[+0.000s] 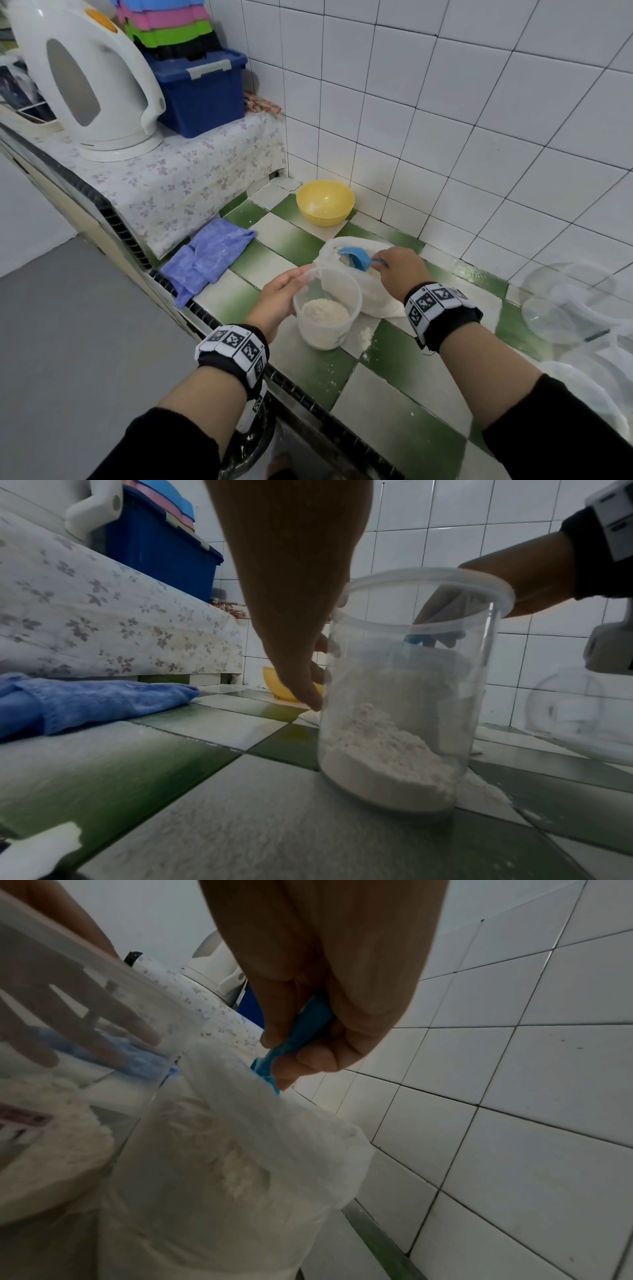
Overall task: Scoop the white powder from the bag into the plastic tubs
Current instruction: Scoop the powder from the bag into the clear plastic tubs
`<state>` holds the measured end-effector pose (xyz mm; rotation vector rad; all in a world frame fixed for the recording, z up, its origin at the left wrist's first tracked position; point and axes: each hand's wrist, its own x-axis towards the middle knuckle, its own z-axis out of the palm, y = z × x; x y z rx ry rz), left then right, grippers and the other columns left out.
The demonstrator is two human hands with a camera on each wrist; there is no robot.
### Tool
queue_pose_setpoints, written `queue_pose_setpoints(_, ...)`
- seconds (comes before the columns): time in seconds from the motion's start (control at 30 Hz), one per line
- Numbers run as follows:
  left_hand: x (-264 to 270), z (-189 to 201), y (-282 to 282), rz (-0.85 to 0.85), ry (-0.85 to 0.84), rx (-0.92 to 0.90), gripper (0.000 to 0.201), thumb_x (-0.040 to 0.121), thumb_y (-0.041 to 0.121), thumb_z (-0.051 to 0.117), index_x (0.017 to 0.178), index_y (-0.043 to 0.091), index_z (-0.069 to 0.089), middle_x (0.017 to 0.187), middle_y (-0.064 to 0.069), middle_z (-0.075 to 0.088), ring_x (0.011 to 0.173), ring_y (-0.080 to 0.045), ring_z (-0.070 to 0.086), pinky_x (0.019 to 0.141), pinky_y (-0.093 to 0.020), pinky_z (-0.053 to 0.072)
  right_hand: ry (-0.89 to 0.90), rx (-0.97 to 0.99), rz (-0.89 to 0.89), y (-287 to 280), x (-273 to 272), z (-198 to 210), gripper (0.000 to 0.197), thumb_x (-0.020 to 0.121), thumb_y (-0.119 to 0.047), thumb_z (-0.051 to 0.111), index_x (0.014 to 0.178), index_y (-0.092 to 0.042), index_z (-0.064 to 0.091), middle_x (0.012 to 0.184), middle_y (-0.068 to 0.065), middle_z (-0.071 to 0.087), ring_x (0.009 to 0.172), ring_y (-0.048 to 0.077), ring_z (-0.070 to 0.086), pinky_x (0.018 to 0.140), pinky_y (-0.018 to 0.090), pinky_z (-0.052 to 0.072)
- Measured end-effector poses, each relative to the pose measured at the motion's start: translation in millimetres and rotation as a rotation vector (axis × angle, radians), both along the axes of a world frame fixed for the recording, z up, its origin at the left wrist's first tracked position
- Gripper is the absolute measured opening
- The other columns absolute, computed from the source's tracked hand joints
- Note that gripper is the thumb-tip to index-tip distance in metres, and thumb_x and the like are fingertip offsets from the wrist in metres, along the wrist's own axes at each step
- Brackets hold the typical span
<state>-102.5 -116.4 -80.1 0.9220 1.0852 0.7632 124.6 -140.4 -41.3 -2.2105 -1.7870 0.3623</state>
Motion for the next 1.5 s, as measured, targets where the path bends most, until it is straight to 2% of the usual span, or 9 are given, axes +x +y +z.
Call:
queue_pose_setpoints(0.23, 2, 3, -4, 0.005, -0.037, -0.008, 0.023, 0.094, 0.023, 0.065, 0.117, 0.026, 0.069, 0.109, 0.009, 0.073, 0.097, -0.002, 0.067, 0.066, -0.017, 0.053, 0.173, -0.008, -0.162, 2, 0, -1, 0.021, 0.093, -0.013, 0.052, 0.097, -0.007, 0.072, 0.101, 0.008, 0.069, 0.085, 0.019, 0.057, 0.076, 0.023, 0.041)
queue_pose_setpoints(0.37, 5, 2, -6, 0.042, -0.049, 0.001, 0.021, 0.093, 0.025, 0.065, 0.114, 0.026, 0.070, 0.115, 0.007, 0.071, 0.103, -0.005, 0.065, 0.078, -0.022, 0.051, 0.300, -0.024, -0.269, 0, 3, -1, 0.021, 0.092, -0.015, 0.052, 0.092, -0.005, 0.072, 0.095, 0.011, 0.071, 0.081, 0.018, 0.056, 0.082, 0.026, 0.047)
queue_pose_setpoints(0.5, 7, 2, -7, 0.042, -0.092, -0.023, 0.017, 0.094, 0.021, 0.064, 0.111, 0.024, 0.069, 0.106, 0.009, 0.073, 0.084, 0.003, 0.069, 0.065, -0.016, 0.053, 0.400, -0.059, -0.308, 1, 6, 0, 0.026, 0.094, -0.020, 0.053, 0.092, -0.003, 0.072, 0.087, 0.009, 0.071, 0.072, 0.017, 0.056, 0.083, 0.031, 0.050)
queue_pose_setpoints(0.63, 8, 1, -8, 0.042, -0.113, -0.039, 0.022, 0.094, 0.019, 0.064, 0.116, 0.021, 0.068, 0.110, 0.006, 0.072, 0.083, 0.003, 0.070, 0.063, -0.016, 0.053, 0.573, -0.104, -0.373, -1, 9, 3, 0.024, 0.094, -0.019, 0.053, 0.084, -0.005, 0.070, 0.065, 0.000, 0.064, 0.055, 0.011, 0.048, 0.061, 0.023, 0.044)
queue_pose_setpoints(0.83, 9, 1, -10, 0.046, -0.130, -0.060, 0.026, 0.094, 0.017, 0.064, 0.120, 0.017, 0.066, 0.107, 0.005, 0.073, 0.082, 0.000, 0.070, 0.062, -0.017, 0.053, 0.826, -0.164, -0.527, -5, 17, 0, 0.021, 0.093, -0.015, 0.054, 0.079, -0.001, 0.062, 0.069, 0.010, 0.066, 0.052, 0.016, 0.043, 0.050, 0.024, 0.035)
queue_pose_setpoints(0.97, 9, 1, -12, 0.047, -0.134, -0.070, 0.027, 0.095, 0.015, 0.063, 0.122, 0.014, 0.065, 0.107, 0.005, 0.073, 0.083, 0.000, 0.071, 0.062, -0.017, 0.053, 0.901, -0.164, -0.590, -9, 21, 2, 0.020, 0.093, -0.016, 0.056, 0.079, -0.001, 0.061, 0.070, 0.012, 0.066, 0.052, 0.017, 0.040, 0.050, 0.025, 0.032)
queue_pose_setpoints(1.07, 10, 0, -13, 0.041, -0.139, -0.084, 0.029, 0.096, 0.015, 0.061, 0.125, 0.011, 0.063, 0.114, 0.000, 0.071, 0.083, -0.002, 0.071, 0.062, -0.018, 0.054, 0.951, -0.112, -0.601, -15, 26, 9, 0.017, 0.092, -0.014, 0.057, 0.081, 0.000, 0.060, 0.070, 0.013, 0.066, 0.050, 0.016, 0.040, 0.052, 0.025, 0.033)
queue_pose_setpoints(1.33, 9, 2, -15, 0.007, -0.121, -0.081, 0.029, 0.097, 0.015, 0.060, 0.125, 0.011, 0.063, 0.102, 0.006, 0.073, 0.077, 0.000, 0.071, 0.060, -0.018, 0.054, 1.065, -0.036, -0.480, -47, 31, 42, 0.013, 0.089, -0.005, 0.056, 0.092, 0.006, 0.062, 0.067, 0.017, 0.064, 0.050, 0.015, 0.039, 0.048, 0.021, 0.032)
queue_pose_setpoints(1.5, 9, 2, -15, -0.002, -0.121, -0.080, 0.029, 0.099, 0.015, 0.056, 0.126, 0.010, 0.061, 0.105, 0.002, 0.072, 0.078, -0.004, 0.070, 0.059, -0.019, 0.053, 0.939, -0.082, -0.290, -60, 23, 50, 0.013, 0.087, -0.005, 0.060, 0.085, 0.003, 0.069, 0.061, 0.012, 0.067, 0.051, 0.015, 0.042, 0.049, 0.023, 0.032)
